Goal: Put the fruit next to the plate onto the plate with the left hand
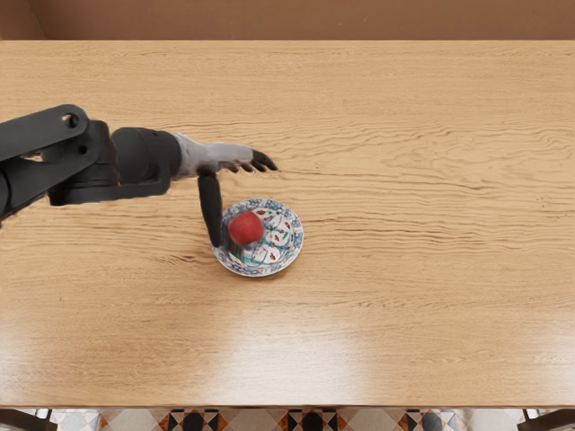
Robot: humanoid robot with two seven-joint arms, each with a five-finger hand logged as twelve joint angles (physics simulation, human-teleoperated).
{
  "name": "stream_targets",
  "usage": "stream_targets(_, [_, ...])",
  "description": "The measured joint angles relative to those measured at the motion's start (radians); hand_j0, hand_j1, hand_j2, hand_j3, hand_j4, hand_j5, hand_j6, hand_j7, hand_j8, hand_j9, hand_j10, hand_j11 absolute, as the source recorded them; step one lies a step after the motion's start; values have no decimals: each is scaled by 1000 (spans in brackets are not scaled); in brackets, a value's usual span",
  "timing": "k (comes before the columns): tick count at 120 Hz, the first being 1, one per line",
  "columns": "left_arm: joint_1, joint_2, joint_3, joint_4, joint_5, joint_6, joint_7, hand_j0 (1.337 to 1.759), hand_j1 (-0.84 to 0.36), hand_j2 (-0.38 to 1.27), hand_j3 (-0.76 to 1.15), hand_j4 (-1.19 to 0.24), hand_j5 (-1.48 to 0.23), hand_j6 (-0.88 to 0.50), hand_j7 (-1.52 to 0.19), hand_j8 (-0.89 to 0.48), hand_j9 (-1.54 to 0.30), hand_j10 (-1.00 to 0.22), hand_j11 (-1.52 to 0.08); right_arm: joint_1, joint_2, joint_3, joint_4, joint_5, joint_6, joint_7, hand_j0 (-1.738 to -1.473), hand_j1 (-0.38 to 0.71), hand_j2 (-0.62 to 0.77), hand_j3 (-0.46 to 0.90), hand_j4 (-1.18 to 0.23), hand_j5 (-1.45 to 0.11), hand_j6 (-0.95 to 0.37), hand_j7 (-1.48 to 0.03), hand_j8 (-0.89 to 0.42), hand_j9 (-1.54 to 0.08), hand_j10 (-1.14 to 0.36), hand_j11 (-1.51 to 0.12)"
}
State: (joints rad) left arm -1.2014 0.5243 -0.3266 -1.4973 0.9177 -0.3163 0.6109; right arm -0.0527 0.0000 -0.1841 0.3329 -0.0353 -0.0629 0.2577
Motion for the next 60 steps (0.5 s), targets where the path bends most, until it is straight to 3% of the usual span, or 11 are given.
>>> stream_targets(18, [12,191,-117,-1,-323,-171,0,1658,289,41,0,-58,-76,-52,-76,-48,-75,-53,-75,0,0,0,0,0,0,0,-1658,-329,-4,0,-16,-22,-16,-22,-16,-22,-17,-22])
stream_targets(33, [83,302,-188,1,-542,-257,0,1658,315,23,0,-34,-44,-31,-43,-29,-43,-32,-43,0,0,0,0,0,0,0,-1658,-329,-4,0,-16,-22,-16,-22,-16,-22,-16,-22])
stream_targets(60, [109,366,-229,4,-701,-291,0,1658,335,8,0,-15,-18,-15,-18,-14,-18,-14,-18,0,0,0,0,0,0,0,-1658,-329,-4,0,-16,-22,-16,-22,-16,-22,-16,-22])
